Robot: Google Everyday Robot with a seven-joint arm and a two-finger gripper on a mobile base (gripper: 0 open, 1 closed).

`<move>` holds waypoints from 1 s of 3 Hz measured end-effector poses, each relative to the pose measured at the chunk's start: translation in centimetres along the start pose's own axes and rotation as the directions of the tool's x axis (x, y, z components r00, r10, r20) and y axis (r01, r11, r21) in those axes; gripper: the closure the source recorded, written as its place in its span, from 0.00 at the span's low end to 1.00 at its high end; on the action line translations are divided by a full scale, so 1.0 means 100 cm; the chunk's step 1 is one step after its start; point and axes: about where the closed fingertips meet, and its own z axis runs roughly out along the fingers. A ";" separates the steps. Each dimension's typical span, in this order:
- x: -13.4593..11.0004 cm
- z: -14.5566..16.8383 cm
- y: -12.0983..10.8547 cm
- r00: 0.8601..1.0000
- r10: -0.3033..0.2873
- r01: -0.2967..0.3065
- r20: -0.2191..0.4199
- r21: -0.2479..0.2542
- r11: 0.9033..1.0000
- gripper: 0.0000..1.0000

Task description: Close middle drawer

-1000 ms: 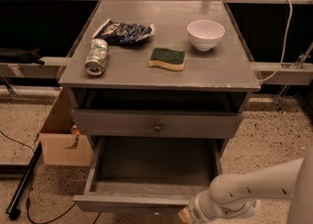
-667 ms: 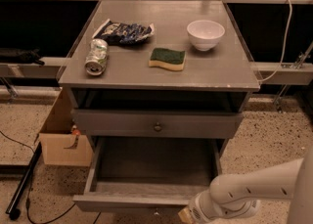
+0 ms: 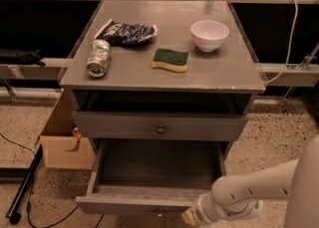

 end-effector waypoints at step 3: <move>-0.007 0.002 -0.005 1.000 0.002 -0.002 0.003 0.021 1.000 0.24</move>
Offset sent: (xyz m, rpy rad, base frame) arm 0.1311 -0.0121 -0.0012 -0.1282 -0.1589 -0.0840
